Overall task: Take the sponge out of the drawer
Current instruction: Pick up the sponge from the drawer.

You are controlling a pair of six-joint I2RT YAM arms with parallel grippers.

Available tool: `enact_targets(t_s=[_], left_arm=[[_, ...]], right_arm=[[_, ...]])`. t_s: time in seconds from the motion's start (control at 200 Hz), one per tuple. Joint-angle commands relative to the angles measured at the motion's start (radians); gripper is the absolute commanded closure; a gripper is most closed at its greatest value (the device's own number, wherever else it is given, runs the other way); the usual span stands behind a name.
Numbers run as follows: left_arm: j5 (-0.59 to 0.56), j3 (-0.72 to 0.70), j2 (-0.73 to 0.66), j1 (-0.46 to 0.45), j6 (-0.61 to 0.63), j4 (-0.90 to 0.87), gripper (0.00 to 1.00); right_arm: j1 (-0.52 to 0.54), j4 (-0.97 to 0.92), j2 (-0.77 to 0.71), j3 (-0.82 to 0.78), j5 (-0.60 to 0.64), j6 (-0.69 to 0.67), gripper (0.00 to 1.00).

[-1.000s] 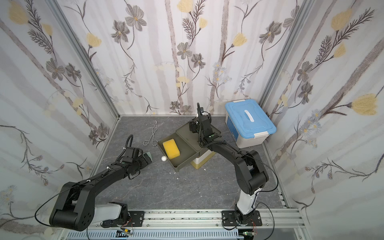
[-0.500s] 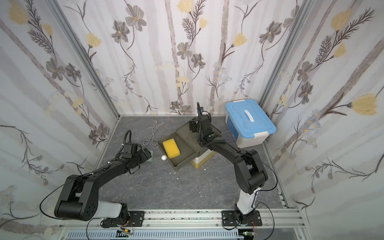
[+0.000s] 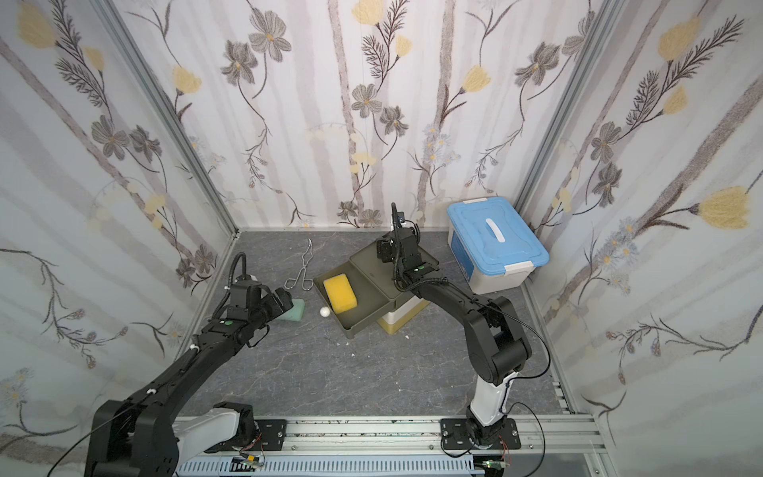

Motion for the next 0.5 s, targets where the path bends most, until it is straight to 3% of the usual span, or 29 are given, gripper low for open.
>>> enact_targets(t_s=[0.0,0.15,0.265,0.42,0.495], left_arm=[[-0.001,0.063,-0.082,-0.013,-0.008,-0.124,0.03],[0.027,0.240,-0.062,-0.116,0.059,-0.247,0.08],[-0.014,0.418,0.039,-0.253,0.140,-0.381,0.09],[-0.154,0.659,0.184,-0.405,0.241,-0.589,0.21],[-0.136,0.708,0.240,-0.451,0.262,-0.613,0.22]], right_arm=[[-0.007,-0.362,0.025,-0.024,-0.028,0.111,0.19],[-0.005,-0.357,0.016,-0.026,-0.029,0.111,0.19],[-0.004,-0.350,0.022,-0.025,-0.031,0.113,0.19],[-0.003,-0.335,0.022,-0.035,-0.033,0.119,0.19],[-0.003,-0.319,0.016,-0.052,-0.042,0.120,0.19]])
